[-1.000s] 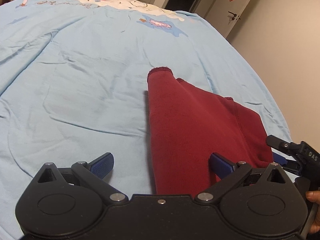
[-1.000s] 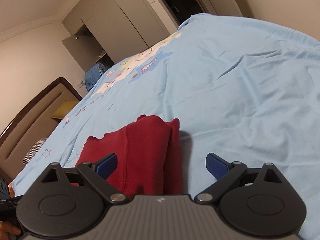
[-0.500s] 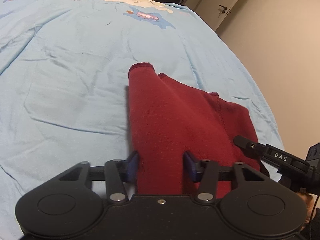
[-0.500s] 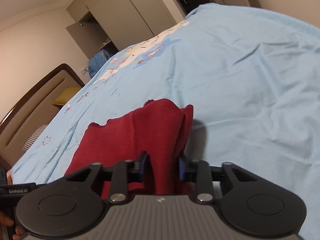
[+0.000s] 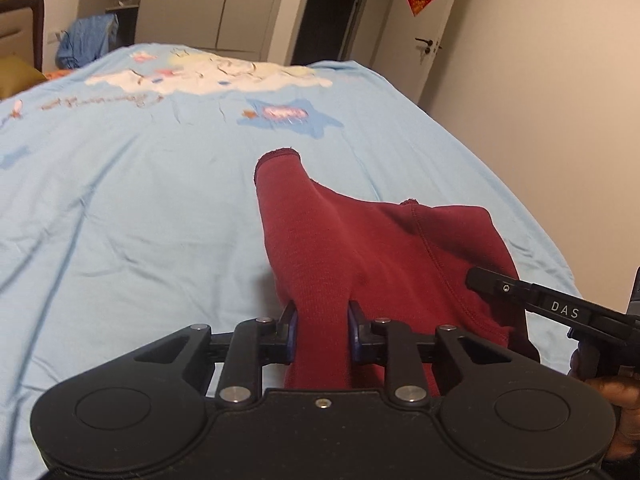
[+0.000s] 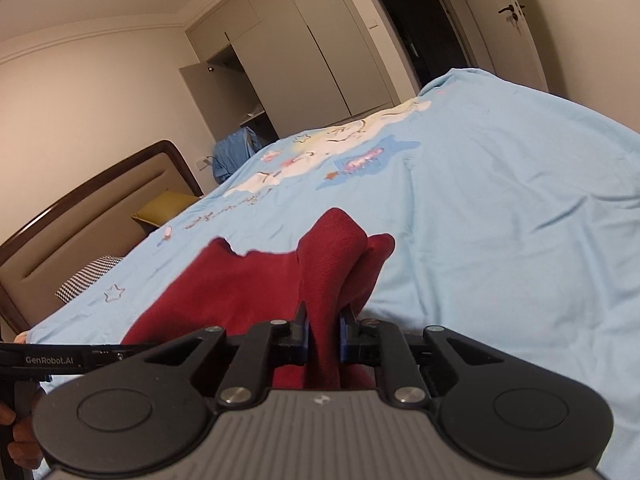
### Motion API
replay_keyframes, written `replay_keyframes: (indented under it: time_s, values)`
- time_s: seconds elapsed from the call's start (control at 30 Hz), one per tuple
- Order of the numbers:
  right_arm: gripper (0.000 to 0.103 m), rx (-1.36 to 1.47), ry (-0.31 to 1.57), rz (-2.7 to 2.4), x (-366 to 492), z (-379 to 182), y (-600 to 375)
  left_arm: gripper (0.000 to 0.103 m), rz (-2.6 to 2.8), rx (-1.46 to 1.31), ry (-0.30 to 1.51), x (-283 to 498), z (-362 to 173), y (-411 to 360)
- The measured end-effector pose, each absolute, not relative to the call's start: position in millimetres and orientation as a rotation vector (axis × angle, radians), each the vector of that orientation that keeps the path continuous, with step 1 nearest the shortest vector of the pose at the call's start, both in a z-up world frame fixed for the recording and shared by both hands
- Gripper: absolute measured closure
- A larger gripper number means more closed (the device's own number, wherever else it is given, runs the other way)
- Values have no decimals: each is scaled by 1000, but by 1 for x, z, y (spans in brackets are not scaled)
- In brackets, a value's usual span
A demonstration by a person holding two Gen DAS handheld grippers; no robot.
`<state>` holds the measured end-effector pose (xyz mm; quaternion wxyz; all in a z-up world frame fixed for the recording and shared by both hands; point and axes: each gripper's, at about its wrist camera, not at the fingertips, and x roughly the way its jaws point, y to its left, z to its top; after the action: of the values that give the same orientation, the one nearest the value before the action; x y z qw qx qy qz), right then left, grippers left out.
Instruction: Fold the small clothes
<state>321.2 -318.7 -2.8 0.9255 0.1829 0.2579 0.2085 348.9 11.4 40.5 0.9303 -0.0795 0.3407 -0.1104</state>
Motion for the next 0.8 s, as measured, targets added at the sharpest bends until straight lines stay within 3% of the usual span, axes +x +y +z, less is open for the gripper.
replay_keyframes:
  time_s: [0.37, 0.53, 0.63, 0.7, 0.77, 0.8]
  values:
    - [88, 313, 604, 494, 382, -6, -252, 77, -107, -231, 761, 370, 20, 62]
    - [86, 250, 653, 456, 381, -19, -236, 72, -81, -265, 803, 372, -3, 70]
    - [75, 205, 658, 428, 376, -22, -236, 65, -53, -261, 809, 368, -6, 71]
    - [69, 185, 653, 418, 370, -20, -238, 52, -40, -249, 794, 363, -4, 71]
    - [49, 168, 638, 409, 362, -15, -240, 39, -29, -235, 766, 353, 2, 71]
    - [45, 160, 627, 406, 358, -13, -241, 36, -22, -226, 752, 349, 5, 70]
